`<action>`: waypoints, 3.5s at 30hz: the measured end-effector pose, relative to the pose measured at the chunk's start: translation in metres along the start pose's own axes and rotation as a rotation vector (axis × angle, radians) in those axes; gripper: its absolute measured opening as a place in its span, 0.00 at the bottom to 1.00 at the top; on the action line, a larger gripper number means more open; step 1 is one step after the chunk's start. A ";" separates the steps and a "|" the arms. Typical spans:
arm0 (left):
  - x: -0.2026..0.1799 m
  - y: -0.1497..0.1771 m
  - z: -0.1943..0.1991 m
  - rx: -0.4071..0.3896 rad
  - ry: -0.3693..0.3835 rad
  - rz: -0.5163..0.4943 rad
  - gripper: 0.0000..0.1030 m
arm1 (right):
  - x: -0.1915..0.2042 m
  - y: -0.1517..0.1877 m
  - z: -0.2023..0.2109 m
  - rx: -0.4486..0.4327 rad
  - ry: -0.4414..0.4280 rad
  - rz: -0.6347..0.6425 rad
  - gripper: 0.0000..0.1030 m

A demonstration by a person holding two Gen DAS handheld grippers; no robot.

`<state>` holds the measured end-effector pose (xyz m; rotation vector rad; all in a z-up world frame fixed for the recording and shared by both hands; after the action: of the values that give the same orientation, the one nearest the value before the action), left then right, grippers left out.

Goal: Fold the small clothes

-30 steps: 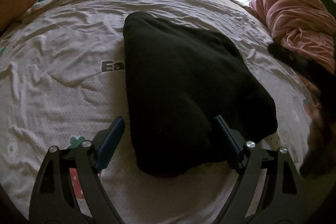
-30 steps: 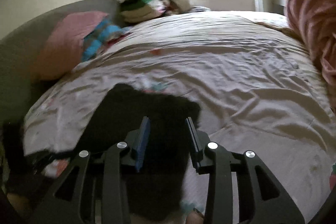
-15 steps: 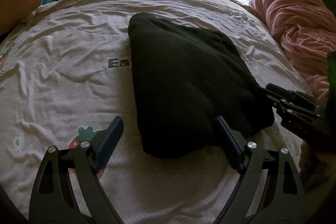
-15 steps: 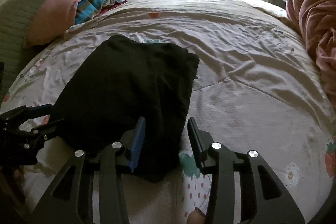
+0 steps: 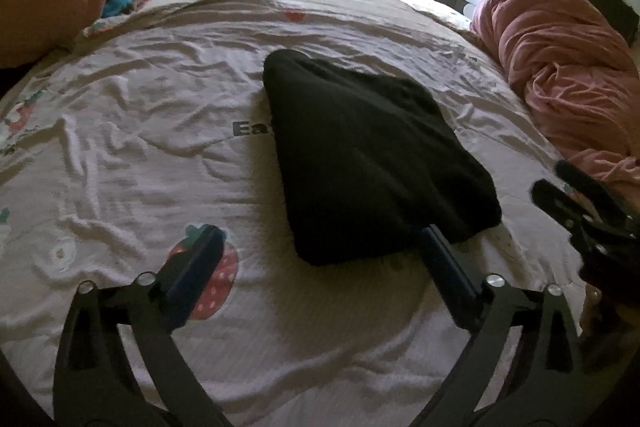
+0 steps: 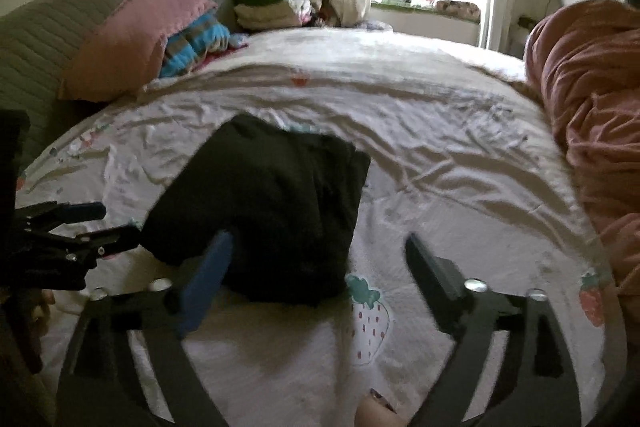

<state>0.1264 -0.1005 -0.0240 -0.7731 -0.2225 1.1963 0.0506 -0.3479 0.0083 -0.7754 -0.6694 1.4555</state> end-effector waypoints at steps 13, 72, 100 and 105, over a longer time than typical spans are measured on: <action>0.004 0.023 0.058 -0.097 -0.039 -0.005 0.91 | 0.027 0.010 0.066 -0.142 0.035 0.032 0.95; 0.023 0.106 0.070 -0.129 -0.068 -0.019 0.91 | 0.035 0.119 0.066 -0.004 0.173 -0.065 0.96; 0.022 0.107 0.070 -0.128 -0.076 -0.026 0.91 | 0.043 0.117 0.066 -0.006 0.156 -0.057 0.96; 0.022 0.106 0.071 -0.128 -0.079 -0.028 0.91 | 0.043 0.117 0.066 -0.005 0.155 -0.058 0.96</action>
<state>0.0168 -0.0349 -0.0463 -0.8322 -0.3765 1.1956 -0.0715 -0.3060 -0.0485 -0.8568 -0.5722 1.3270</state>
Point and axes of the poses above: each gripper's, at about its wrist camera, not at the fingertips, and z roughly against the way its jaws point, x to its left, y to its underside, the point moved 1 cm from there along -z, roughly the way its jaws point, and after that the axes turned 6 degrees about y, right-handed, at the moved point
